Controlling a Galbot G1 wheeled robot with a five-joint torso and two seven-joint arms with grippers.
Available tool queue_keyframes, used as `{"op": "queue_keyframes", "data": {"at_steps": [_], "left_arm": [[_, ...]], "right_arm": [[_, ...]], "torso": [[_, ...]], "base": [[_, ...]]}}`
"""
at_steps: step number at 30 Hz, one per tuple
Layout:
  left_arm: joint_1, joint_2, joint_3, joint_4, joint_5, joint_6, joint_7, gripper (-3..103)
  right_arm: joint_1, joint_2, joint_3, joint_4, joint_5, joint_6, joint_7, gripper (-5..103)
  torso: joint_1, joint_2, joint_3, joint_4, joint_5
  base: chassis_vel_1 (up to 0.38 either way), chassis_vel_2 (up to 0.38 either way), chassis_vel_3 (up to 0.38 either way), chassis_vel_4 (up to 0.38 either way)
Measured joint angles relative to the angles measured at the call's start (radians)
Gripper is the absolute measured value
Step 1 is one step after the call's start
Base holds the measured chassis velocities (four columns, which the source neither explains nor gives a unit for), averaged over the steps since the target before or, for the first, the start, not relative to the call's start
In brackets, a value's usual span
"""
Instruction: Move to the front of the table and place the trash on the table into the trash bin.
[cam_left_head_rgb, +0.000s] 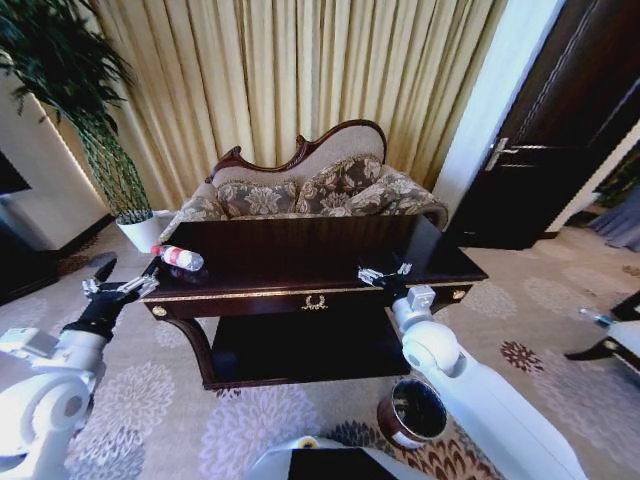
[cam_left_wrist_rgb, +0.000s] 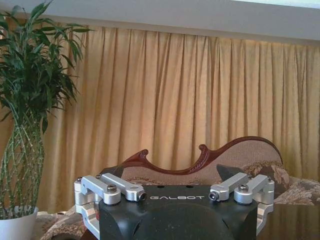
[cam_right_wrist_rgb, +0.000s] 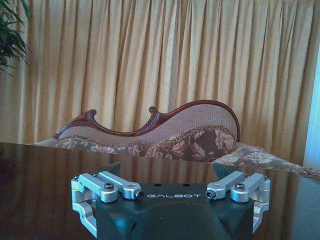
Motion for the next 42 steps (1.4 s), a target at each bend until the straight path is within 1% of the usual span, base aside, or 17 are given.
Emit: {"op": "queue_keyframes", "data": {"at_steps": [14, 20, 21, 22, 24, 25, 28, 29, 30, 31, 33, 35, 36, 38, 39, 41, 42], "left_arm": [[-0.010, 0.015, 0.007, 0.027, -0.001, 0.005, -0.003, 100], [-0.055, 0.072, 0.033, 0.101, -0.012, 0.026, -0.028, 100], [-0.081, 0.096, 0.046, 0.115, -0.025, 0.055, -0.060, 100], [-0.081, 0.096, 0.046, 0.115, -0.025, 0.055, -0.060, 100], [-0.129, 0.134, 0.067, 0.127, -0.048, 0.116, -0.138, 100], [-0.129, 0.134, 0.067, 0.127, -0.048, 0.116, -0.138, 100], [-0.163, 0.163, 0.087, 0.114, -0.106, 0.192, -0.264, 100], [-0.163, 0.163, 0.087, 0.114, -0.106, 0.192, -0.264, 100], [-0.171, 0.170, 0.092, 0.108, -0.134, 0.219, -0.310, 100], [-0.171, 0.170, 0.092, 0.108, -0.134, 0.219, -0.310, 100], [-0.179, 0.182, 0.099, 0.105, -0.173, 0.243, -0.370, 100], [-0.181, 0.188, 0.098, 0.110, -0.184, 0.244, -0.371, 100], [-0.181, 0.196, 0.094, 0.121, -0.195, 0.243, -0.348, 100], [-0.188, 0.220, 0.083, 0.172, -0.210, 0.206, -0.231, 100], [-0.188, 0.220, 0.083, 0.172, -0.210, 0.206, -0.231, 100], [-0.197, 0.246, 0.071, 0.218, -0.209, 0.181, -0.134, 100], [-0.197, 0.246, 0.071, 0.218, -0.209, 0.181, -0.134, 100]], "right_arm": [[0.007, 0.007, -0.009, -0.003, -0.005, -0.005, 0.006, 100], [0.010, 0.011, -0.015, -0.006, 0.003, -0.001, 0.015, 100], [0.010, 0.014, -0.016, -0.007, 0.004, -0.002, 0.017, 100], [0.010, 0.014, -0.016, -0.007, 0.004, -0.002, 0.017, 100], [0.010, 0.019, -0.019, -0.010, 0.004, -0.002, 0.020, 100], [0.010, 0.019, -0.019, -0.010, 0.004, -0.002, 0.020, 100], [0.005, 0.023, -0.021, -0.014, 0.003, -0.002, 0.023, 100], [0.005, 0.023, -0.021, -0.014, 0.003, -0.002, 0.023, 100], [0.004, 0.025, -0.023, -0.016, 0.002, -0.002, 0.024, 100], [0.004, 0.025, -0.023, -0.016, 0.002, -0.002, 0.024, 100], [0.003, 0.027, -0.030, -0.017, 0.002, -0.001, 0.027, 100], [0.003, 0.029, -0.032, -0.018, 0.002, -0.001, 0.027, 100], [0.003, 0.031, -0.034, -0.020, 0.002, -0.001, 0.028, 100], [0.003, 0.032, -0.037, -0.021, 0.002, -0.001, 0.030, 100], [0.003, 0.032, -0.037, -0.021, 0.002, -0.001, 0.030, 100], [0.003, 0.032, -0.038, -0.022, 0.002, -0.001, 0.032, 100], [0.003, 0.032, -0.038, -0.022, 0.002, -0.001, 0.032, 100]], "torso": [[0.000, 0.000, 0.000, 0.0002, 0.0000], [0.000, 0.000, 0.000, 0.0003, -0.0004], [0.000, 0.000, 0.000, 0.0001, -0.0001], [0.000, 0.000, 0.000, 0.0001, -0.0001], [0.000, 0.000, 0.000, -0.0002, -0.0002], [0.000, 0.000, 0.000, -0.0002, -0.0002], [0.000, 0.000, 0.000, 0.0002, -0.0001], [0.000, 0.000, 0.000, 0.0002, -0.0001], [0.000, 0.000, 0.000, 0.0001, 0.0000], [0.000, 0.000, 0.000, 0.0001, 0.0000], [0.000, 0.000, 0.000, 0.0001, 0.0000], [0.000, 0.000, 0.000, 0.0001, 0.0000], [0.000, 0.000, 0.000, 0.0002, -0.0001], [0.000, 0.000, 0.000, 0.0002, -0.0002], [0.000, 0.000, 0.000, 0.0002, -0.0002], [0.000, 0.000, 0.000, 0.0000, -0.0001], [0.000, 0.000, 0.000, 0.0000, -0.0001]], "base": [[-0.057, 0.054, 0.049, -0.056], [0.000, 0.000, 0.000, 0.000], [0.000, 0.000, 0.000, 0.000], [0.000, 0.000, 0.000, 0.000], [0.000, 0.000, 0.000, 0.000], [0.000, 0.000, 0.000, 0.000], [0.000, 0.000, 0.000, 0.000], [0.000, 0.000, 0.000, 0.000], [0.000, 0.000, 0.000, 0.000], [0.000, 0.000, 0.000, 0.000], [0.000, 0.000, 0.000, 0.000], [0.000, 0.000, 0.000, 0.000], [0.000, 0.000, 0.000, 0.000], [0.000, 0.000, 0.000, 0.000], [0.000, 0.000, 0.000, 0.000], [0.000, 0.000, 0.000, 0.000], [0.000, 0.000, 0.000, 0.000]]}}
